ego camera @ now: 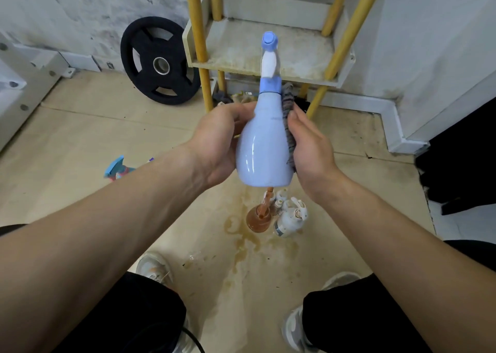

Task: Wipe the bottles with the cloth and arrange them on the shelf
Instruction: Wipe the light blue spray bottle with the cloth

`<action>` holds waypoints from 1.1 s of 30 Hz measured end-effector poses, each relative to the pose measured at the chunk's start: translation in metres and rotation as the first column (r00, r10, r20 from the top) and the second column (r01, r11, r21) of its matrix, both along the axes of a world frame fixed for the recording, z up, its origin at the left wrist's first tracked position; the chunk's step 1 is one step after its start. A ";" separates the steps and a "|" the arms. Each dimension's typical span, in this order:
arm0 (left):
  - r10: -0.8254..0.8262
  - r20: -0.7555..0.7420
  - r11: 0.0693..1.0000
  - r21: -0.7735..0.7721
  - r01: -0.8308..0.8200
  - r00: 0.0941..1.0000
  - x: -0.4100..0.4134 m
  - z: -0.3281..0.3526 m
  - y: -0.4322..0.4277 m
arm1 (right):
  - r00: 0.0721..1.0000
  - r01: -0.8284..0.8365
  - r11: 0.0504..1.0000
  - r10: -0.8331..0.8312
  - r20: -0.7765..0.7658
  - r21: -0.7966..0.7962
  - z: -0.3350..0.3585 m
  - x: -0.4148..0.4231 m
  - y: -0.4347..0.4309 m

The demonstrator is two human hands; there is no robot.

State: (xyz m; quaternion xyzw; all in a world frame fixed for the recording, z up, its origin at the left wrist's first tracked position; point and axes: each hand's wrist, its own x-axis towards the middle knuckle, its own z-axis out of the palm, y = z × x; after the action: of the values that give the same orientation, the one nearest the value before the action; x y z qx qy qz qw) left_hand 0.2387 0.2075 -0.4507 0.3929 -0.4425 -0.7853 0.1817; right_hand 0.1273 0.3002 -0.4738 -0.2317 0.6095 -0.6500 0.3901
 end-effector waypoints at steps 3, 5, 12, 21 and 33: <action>-0.115 -0.027 0.991 -0.079 0.112 0.993 0.000 -0.005 0.000 | 0.992 0.082 0.994 -0.088 0.091 0.068 0.004 -0.006 0.000; -0.190 -0.064 0.977 -0.112 0.182 0.980 0.000 -0.009 0.002 | 0.981 0.095 0.992 -0.109 0.163 0.086 0.003 -0.006 0.000; -0.068 -0.138 0.996 -0.060 0.060 0.988 -0.004 0.000 0.018 | 0.999 0.046 0.998 -0.046 -0.003 -0.036 0.003 0.006 0.001; 0.015 -0.095 0.986 -0.163 -0.031 0.995 -0.008 0.003 0.007 | 0.904 -0.126 0.990 0.090 -0.419 -0.059 0.000 0.020 0.006; -0.161 -0.013 0.888 -0.437 0.139 0.987 -0.014 -0.012 0.021 | 0.840 0.008 1.000 -0.020 -0.542 -0.025 0.000 0.004 0.003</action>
State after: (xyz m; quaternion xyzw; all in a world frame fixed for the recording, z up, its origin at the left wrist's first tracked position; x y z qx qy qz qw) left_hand 0.2250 0.2281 -0.4624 0.2876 -0.6310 -0.6879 0.2143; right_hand 0.1312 0.3029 -0.4742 -0.4059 0.6893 -0.5676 0.1946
